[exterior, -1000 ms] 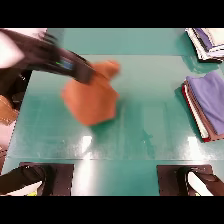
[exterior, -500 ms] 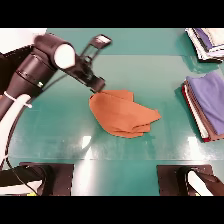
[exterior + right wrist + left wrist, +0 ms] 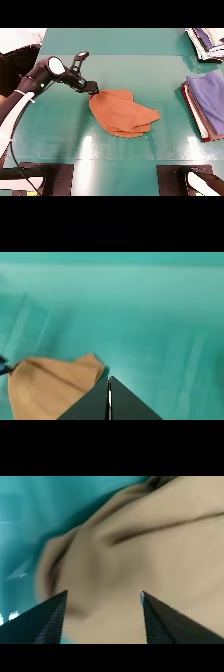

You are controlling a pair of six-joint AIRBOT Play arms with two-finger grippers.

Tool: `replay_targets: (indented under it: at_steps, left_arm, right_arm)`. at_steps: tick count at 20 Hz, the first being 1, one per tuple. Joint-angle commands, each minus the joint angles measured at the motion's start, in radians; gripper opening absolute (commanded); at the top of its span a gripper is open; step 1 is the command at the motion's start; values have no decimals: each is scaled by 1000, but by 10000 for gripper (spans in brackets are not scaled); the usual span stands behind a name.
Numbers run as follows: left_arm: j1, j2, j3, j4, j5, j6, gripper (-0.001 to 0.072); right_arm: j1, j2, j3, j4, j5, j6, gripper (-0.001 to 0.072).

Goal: Fold the shirts.

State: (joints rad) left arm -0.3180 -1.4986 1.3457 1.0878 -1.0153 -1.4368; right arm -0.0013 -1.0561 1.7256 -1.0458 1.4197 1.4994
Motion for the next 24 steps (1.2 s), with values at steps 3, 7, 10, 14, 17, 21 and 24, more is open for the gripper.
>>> replay_targets:
  at_steps: [3,7,10,14,17,21,24]
  left_arm:
    - [10,-107,-29,-153,116,57,528]
    - [24,-110,-10,-131,164,57,26]
    - [53,-91,50,-86,125,57,26]
    - [64,-53,81,-50,109,62,26]
    - [64,-53,80,-44,91,84,26]
    - [64,-53,80,-32,87,84,26]
    - [64,-53,80,-18,79,84,26]
  right_arm:
    - [35,-70,-1,-58,92,17,17]
    - [35,-87,-57,-173,156,48,17]
    - [35,-34,-309,-204,108,71,17]
    - [35,9,-746,-57,-144,89,403]
    - [69,-89,-971,163,-300,26,511]
    - [166,-255,-1028,383,-477,-89,510]
    - [218,-346,-956,397,-529,-95,500]
